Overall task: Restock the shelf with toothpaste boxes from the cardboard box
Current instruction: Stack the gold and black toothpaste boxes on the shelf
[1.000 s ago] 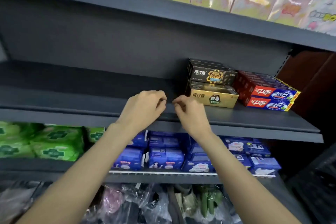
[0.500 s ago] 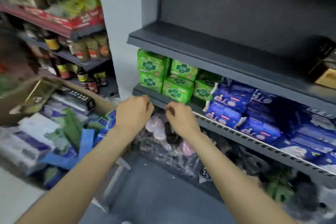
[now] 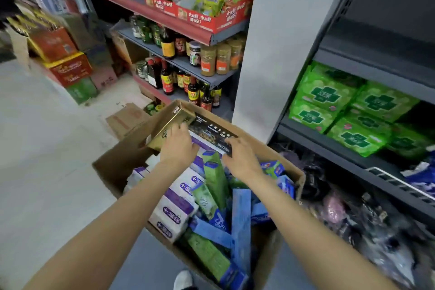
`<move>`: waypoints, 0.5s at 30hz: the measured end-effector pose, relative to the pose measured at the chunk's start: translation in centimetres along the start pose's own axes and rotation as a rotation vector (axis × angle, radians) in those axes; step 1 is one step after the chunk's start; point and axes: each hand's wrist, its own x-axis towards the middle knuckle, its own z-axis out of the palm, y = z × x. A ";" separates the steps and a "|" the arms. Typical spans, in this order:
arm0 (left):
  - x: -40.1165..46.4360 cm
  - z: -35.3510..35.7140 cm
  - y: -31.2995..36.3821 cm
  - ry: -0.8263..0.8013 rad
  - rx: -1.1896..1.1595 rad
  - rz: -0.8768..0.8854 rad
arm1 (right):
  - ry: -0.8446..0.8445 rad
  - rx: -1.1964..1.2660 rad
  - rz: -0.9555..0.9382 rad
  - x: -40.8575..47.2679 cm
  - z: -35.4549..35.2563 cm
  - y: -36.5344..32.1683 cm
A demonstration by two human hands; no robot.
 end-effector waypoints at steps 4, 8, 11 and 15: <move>5.5 0.1 -4.0 -0.032 -0.102 -0.003 | -0.068 -0.040 0.127 5.6 2.5 -1.8; 8.6 1.4 -6.7 -0.110 -0.158 0.069 | -0.069 -0.111 0.242 9.3 3.7 -2.0; 9.7 2.2 -8.2 -0.067 -0.121 0.085 | 0.026 -0.208 0.317 10.7 4.9 -2.1; 10.1 1.9 -8.7 -0.038 -0.107 0.052 | 0.009 -0.378 0.378 11.0 5.8 -2.4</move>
